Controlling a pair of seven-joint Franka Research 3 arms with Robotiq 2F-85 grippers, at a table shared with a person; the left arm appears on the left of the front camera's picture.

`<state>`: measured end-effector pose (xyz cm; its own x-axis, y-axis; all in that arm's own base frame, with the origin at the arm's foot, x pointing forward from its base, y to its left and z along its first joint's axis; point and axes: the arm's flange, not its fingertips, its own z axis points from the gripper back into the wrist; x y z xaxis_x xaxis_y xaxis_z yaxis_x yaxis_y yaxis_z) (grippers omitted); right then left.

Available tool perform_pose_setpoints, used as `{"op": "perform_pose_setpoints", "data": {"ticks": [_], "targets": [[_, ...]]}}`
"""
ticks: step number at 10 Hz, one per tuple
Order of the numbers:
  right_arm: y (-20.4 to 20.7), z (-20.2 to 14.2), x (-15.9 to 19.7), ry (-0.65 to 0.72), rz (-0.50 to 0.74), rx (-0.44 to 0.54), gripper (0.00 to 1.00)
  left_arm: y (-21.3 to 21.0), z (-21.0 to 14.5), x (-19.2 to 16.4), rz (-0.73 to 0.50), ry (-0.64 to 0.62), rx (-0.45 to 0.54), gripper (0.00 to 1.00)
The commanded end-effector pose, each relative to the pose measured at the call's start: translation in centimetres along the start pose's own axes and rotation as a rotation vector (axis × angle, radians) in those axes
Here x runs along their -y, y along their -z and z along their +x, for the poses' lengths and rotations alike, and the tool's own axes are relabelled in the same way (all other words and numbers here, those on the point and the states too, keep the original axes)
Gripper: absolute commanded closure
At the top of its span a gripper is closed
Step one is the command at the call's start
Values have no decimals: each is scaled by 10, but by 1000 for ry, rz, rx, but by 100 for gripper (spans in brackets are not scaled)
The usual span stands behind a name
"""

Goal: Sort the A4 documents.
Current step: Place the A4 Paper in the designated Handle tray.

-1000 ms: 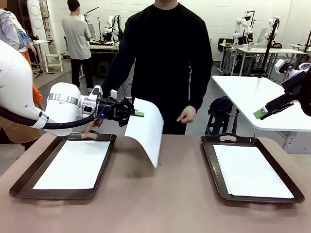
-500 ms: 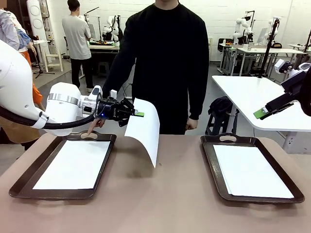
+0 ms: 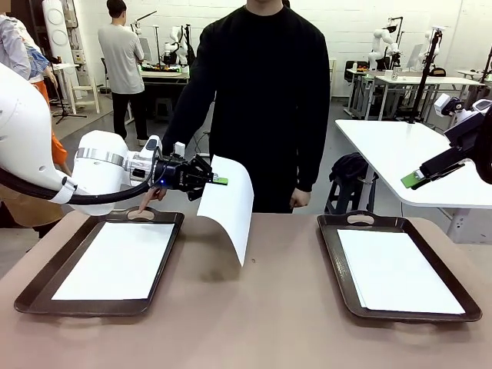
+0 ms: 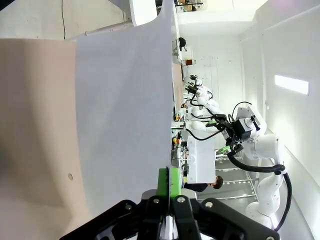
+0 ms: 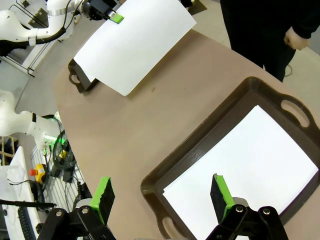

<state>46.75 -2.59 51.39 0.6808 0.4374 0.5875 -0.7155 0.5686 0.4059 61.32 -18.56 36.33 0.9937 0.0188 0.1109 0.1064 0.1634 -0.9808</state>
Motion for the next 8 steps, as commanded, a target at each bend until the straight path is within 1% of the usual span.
{"op": "perform_pose_setpoints", "data": {"ticks": [1,3,4,5,6,7,8], "targets": [[1,1,0,-2,-2,-1,0,1,0,-1,0,-2,-1,100],[1,1,0,-2,-2,-1,0,0,0,0,0,0,0,99],[1,1,0,-2,-2,-1,0,-10,-12,9,34,39,-23,99],[1,1,0,-2,-2,-1,0,-20,-24,16,39,55,-35,99],[1,1,0,-2,-2,-1,0,-31,-37,20,73,63,-53,99],[1,1,0,-2,-2,-1,0,-44,-48,16,164,24,-94,99],[1,1,0,-2,-2,-1,0,-63,-59,5,172,-22,-97,99]]}}
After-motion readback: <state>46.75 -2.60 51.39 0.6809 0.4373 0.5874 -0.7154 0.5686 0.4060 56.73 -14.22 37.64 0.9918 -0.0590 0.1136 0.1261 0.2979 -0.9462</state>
